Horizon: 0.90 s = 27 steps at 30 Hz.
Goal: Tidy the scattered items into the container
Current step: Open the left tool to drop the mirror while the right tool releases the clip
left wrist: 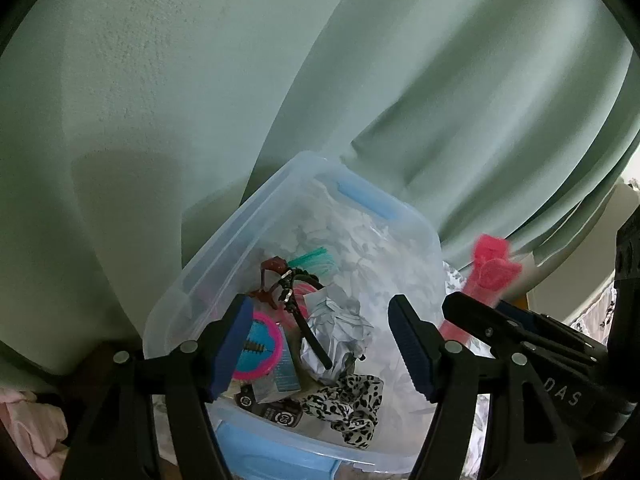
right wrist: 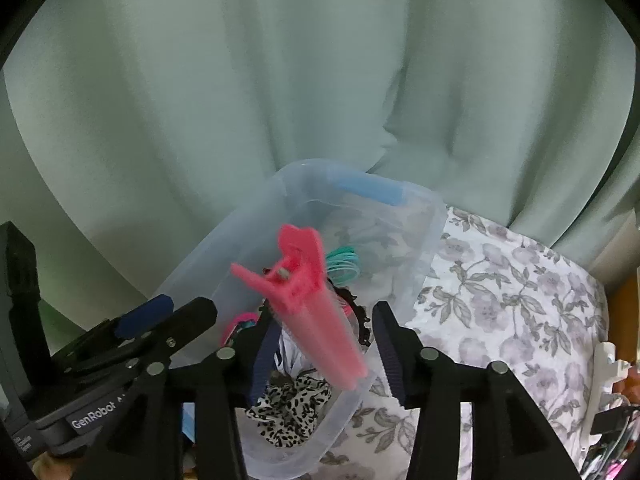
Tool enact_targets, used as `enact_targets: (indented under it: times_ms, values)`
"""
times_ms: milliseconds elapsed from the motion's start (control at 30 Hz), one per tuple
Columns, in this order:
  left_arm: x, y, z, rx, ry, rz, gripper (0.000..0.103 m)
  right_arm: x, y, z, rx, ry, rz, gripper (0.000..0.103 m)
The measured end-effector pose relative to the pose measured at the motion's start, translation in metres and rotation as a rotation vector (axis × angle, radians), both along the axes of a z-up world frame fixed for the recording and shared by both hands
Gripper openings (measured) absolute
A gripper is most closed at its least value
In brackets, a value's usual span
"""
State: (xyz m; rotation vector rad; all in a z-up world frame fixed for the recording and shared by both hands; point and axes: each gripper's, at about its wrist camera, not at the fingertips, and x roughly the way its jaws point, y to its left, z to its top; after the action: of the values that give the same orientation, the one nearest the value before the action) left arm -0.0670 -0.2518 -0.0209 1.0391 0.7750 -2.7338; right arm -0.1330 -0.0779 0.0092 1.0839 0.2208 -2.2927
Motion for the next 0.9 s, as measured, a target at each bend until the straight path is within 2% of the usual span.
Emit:
enact_targets:
  times_ms: [433, 900]
  values:
    - [-0.002, 0.012, 0.010, -0.026, -0.003, -0.018, 0.071, -0.004, 0.014, 0.005, -0.030, -0.003, -0.021, 0.055]
    - [0.003, 0.063, 0.035, -0.117, 0.003, -0.103, 0.071, 0.017, 0.065, 0.021, -0.101, 0.007, -0.085, 0.055]
